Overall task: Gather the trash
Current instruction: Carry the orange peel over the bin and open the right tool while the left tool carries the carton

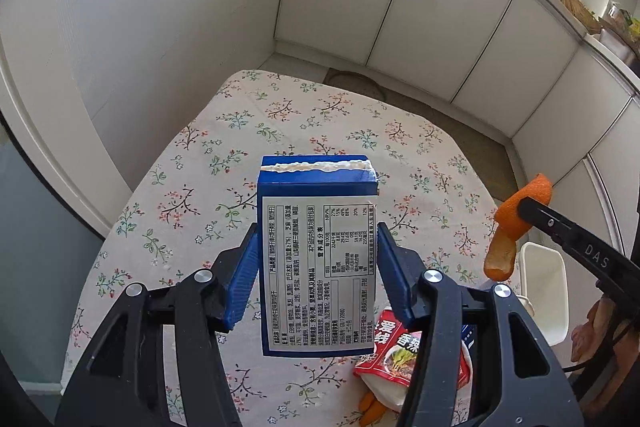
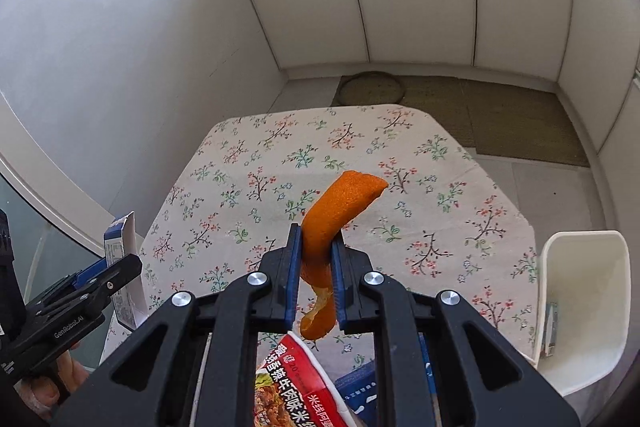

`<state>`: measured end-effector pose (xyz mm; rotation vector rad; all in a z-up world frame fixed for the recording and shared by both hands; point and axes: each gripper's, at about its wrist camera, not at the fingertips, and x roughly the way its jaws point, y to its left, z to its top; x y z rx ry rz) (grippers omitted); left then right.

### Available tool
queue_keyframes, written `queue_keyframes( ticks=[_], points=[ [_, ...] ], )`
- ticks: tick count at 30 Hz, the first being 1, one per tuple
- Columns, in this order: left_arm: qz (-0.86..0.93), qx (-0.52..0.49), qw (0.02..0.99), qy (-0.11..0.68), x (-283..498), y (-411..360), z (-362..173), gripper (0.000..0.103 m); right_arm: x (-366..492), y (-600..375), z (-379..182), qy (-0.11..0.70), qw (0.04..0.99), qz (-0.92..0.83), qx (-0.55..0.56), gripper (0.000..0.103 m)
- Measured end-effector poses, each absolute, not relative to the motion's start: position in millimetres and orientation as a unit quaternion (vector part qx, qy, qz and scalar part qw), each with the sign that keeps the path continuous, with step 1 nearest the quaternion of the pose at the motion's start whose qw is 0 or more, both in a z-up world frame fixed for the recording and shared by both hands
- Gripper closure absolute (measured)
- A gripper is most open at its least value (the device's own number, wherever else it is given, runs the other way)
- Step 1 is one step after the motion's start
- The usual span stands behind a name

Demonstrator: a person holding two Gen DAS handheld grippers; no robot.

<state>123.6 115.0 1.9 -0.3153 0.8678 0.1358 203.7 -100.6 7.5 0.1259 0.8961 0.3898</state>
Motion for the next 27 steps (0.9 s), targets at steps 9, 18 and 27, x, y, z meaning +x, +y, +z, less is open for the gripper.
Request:
queue_keyframes(
  ticks=[9, 18, 27],
  points=[
    [0.048, -0.131, 0.901, 0.41, 126, 84, 7, 0.05, 185, -162, 38, 0.372, 0.913, 0.146, 0.08, 0.089],
    [0.038, -0.114, 0.907, 0.404, 130, 61, 7, 0.05, 174, -239, 58, 0.317, 0.941, 0.069, 0.093, 0.089],
    [0.003, -0.131, 0.913, 0.386, 139, 23, 15, 0.05, 173, -333, 48, 0.313, 0.943, -0.028, 0.111, 0.089]
  ],
)
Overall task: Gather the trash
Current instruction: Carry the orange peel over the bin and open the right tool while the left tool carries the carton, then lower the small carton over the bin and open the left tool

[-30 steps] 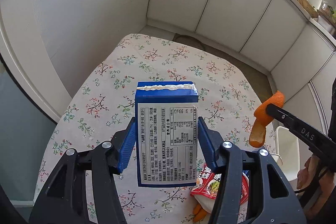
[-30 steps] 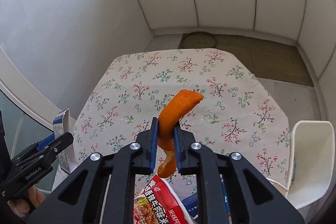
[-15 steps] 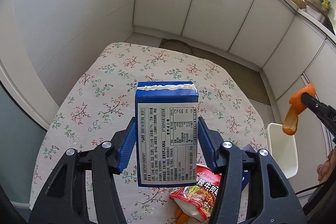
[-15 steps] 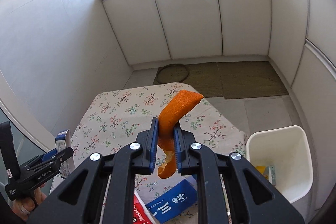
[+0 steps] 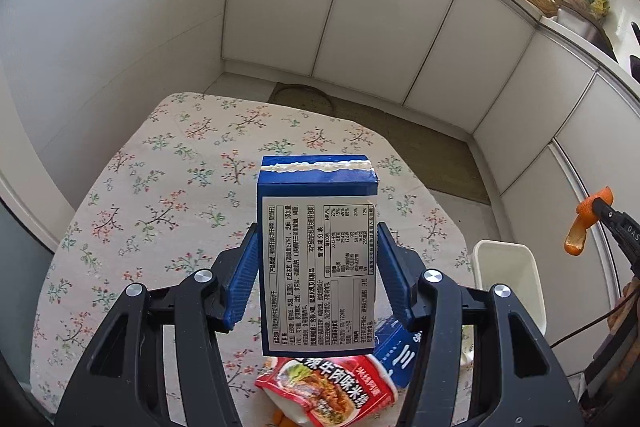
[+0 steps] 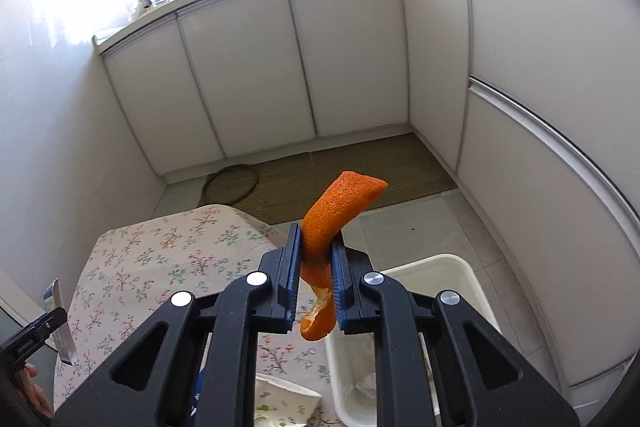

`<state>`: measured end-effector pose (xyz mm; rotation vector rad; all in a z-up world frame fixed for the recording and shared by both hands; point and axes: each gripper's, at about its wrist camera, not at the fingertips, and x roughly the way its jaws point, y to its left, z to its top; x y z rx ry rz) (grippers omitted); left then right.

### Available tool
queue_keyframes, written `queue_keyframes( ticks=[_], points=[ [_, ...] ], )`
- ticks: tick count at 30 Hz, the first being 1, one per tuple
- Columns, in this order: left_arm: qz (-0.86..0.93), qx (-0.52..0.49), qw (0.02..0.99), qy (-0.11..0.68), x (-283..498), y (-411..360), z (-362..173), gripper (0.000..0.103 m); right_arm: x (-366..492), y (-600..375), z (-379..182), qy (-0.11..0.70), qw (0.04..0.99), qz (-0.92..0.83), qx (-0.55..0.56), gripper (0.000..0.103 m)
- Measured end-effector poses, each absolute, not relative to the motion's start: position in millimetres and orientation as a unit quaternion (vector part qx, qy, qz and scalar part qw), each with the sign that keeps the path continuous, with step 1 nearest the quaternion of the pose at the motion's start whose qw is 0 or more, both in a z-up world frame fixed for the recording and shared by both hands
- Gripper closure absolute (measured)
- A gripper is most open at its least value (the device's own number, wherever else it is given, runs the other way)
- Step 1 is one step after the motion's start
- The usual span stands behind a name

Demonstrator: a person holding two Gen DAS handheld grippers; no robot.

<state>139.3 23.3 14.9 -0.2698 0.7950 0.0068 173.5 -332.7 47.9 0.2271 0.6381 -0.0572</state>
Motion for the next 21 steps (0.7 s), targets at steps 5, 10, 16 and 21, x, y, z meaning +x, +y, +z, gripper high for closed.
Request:
queue_keyframes(
  ticks=[5, 10, 16, 21],
  points=[
    [-0.03, -0.132, 0.915, 0.38, 150, -14, 19, 0.05, 170, -376, 36, 0.326, 0.935, -0.065, 0.129, 0.089],
    [-0.069, -0.116, 0.911, 0.389, 160, -64, 20, 0.05, 165, -409, 26, 0.341, 0.925, -0.081, 0.147, 0.085],
    [-0.107, -0.098, 0.908, 0.392, 170, -122, 23, 0.05, 153, -429, 27, 0.338, 0.922, -0.094, 0.165, 0.067],
    [-0.134, -0.09, 0.904, 0.395, 176, -158, 23, 0.05, 141, -447, 34, 0.322, 0.925, -0.106, 0.174, 0.06]
  ],
)
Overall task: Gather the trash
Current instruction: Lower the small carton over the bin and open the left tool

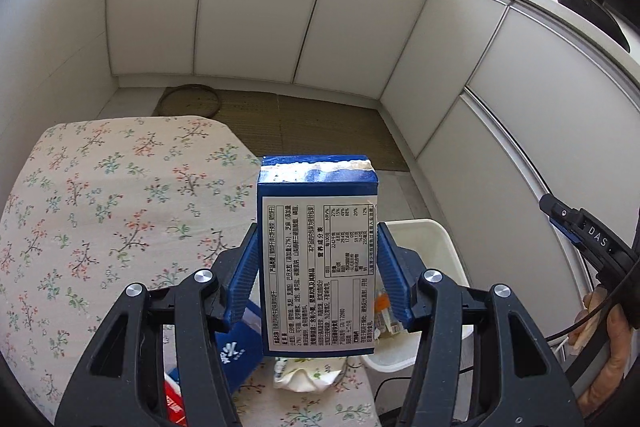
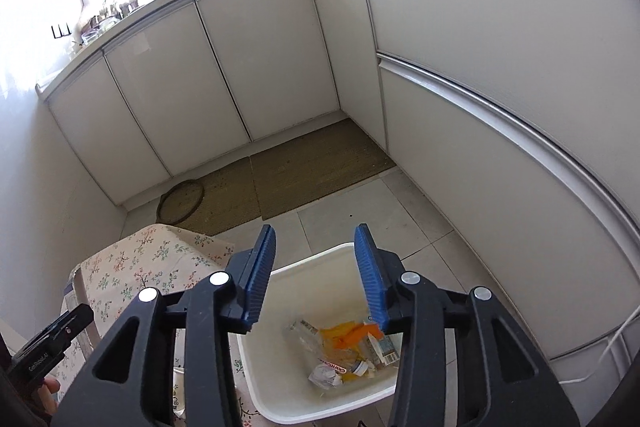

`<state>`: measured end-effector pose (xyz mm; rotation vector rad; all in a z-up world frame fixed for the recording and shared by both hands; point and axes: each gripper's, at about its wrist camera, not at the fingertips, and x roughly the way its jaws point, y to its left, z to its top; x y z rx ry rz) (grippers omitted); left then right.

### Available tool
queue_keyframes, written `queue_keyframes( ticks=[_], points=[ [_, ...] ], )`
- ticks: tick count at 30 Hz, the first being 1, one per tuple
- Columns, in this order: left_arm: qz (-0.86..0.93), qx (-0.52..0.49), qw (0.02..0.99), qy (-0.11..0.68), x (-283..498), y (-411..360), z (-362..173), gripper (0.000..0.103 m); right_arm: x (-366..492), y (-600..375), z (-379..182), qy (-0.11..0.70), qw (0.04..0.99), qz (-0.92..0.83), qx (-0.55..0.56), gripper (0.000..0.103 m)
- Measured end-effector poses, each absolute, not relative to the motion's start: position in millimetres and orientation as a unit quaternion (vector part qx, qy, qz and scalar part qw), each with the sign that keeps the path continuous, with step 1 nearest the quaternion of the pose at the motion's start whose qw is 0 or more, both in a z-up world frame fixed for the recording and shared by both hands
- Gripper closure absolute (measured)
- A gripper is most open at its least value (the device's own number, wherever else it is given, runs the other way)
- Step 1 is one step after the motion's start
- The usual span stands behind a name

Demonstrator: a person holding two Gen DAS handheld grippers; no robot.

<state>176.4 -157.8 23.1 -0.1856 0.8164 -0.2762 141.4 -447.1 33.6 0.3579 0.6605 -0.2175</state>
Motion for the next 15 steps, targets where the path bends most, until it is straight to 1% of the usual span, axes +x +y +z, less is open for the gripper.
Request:
queue_keyframes(
  ticks=[1, 2, 6, 7, 9, 13, 15],
  points=[
    [-0.139, -0.088, 0.903, 0.396, 177, -165, 23, 0.05, 140, -451, 34, 0.32, 0.924, -0.11, 0.176, 0.059],
    [-0.143, -0.087, 0.902, 0.398, 178, -171, 23, 0.05, 138, -455, 34, 0.319, 0.924, -0.113, 0.179, 0.055],
    [-0.16, -0.081, 0.898, 0.402, 180, -197, 22, 0.05, 132, -469, 37, 0.309, 0.923, -0.134, 0.189, 0.037],
    [-0.164, -0.08, 0.897, 0.403, 181, -204, 22, 0.05, 130, -472, 38, 0.306, 0.922, -0.14, 0.19, 0.034],
    [-0.172, -0.076, 0.895, 0.404, 181, -216, 22, 0.05, 125, -479, 41, 0.299, 0.922, -0.156, 0.191, 0.025],
    [-0.187, -0.065, 0.892, 0.405, 181, -240, 22, 0.05, 118, -494, 44, 0.289, 0.918, -0.185, 0.197, 0.022],
    [-0.194, -0.059, 0.891, 0.407, 181, -252, 21, 0.05, 113, -505, 43, 0.286, 0.913, -0.201, 0.209, 0.017]
  ],
)
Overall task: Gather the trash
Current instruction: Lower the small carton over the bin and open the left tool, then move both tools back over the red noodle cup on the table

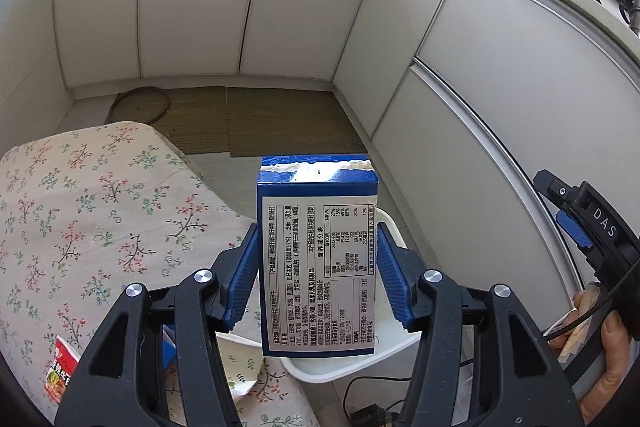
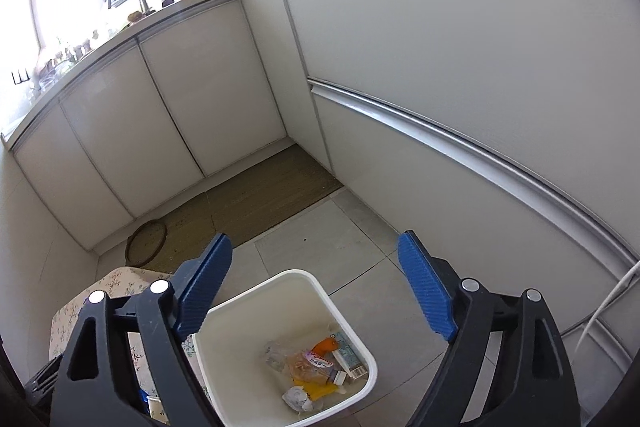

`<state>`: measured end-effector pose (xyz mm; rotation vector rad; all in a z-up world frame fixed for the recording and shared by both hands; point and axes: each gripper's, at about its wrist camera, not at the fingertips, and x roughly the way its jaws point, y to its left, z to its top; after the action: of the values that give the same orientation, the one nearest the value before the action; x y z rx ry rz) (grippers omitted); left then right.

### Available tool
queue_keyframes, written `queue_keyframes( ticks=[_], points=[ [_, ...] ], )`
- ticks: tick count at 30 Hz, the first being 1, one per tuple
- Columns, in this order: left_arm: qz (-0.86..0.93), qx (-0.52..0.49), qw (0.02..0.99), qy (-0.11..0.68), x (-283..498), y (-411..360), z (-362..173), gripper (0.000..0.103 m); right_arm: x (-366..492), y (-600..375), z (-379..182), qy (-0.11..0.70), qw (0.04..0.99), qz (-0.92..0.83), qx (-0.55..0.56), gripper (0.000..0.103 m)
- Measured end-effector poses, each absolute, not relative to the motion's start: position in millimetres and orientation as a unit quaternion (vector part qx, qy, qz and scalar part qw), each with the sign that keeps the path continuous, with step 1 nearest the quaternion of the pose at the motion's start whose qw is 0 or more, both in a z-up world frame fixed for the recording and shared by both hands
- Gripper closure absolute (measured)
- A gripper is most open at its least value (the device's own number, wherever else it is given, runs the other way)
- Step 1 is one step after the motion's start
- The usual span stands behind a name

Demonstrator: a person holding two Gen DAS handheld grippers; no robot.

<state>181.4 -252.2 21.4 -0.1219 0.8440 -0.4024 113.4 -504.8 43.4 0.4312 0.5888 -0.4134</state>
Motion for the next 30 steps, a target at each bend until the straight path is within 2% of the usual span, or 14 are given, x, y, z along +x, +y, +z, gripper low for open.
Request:
queue_keyframes(
  ticks=[17, 19, 21, 30],
  points=[
    [-0.235, -0.023, 0.88, 0.412, 193, -336, 13, 0.05, 92, -565, 33, 0.295, 0.881, -0.294, 0.225, 0.015],
    [-0.232, -0.027, 0.878, 0.418, 198, -342, 10, 0.048, 92, -567, 33, 0.294, 0.88, -0.299, 0.226, 0.015],
    [-0.223, -0.037, 0.875, 0.428, 206, -344, 6, 0.033, 92, -568, 33, 0.293, 0.879, -0.302, 0.224, 0.015],
    [-0.182, -0.038, 0.879, 0.439, 211, -325, -8, 0.029, 100, -539, 34, 0.292, 0.888, -0.3, 0.189, 0.009]
  ],
)
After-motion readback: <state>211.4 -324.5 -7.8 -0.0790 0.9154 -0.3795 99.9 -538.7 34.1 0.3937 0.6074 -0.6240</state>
